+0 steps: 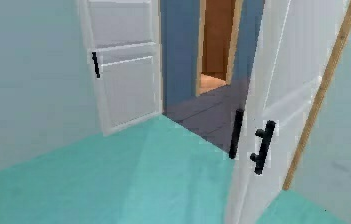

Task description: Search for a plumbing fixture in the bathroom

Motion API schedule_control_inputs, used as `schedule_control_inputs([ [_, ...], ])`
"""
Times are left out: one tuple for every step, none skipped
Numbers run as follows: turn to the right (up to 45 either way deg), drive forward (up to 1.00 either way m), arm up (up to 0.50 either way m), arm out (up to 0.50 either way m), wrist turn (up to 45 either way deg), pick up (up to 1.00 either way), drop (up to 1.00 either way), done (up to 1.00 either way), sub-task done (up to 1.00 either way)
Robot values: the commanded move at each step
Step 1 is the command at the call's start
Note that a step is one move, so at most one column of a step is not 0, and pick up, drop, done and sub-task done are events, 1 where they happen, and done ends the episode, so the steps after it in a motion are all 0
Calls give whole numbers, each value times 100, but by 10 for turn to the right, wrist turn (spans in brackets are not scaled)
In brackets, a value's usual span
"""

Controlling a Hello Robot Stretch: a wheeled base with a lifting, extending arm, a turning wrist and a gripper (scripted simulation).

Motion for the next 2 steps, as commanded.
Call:
schedule_control_inputs([
  [-150, 0, 0, 0, 0, 0, 0, 0, 0],
  [0, 70, 0, 0, 0, 0, 0, 0, 0],
])
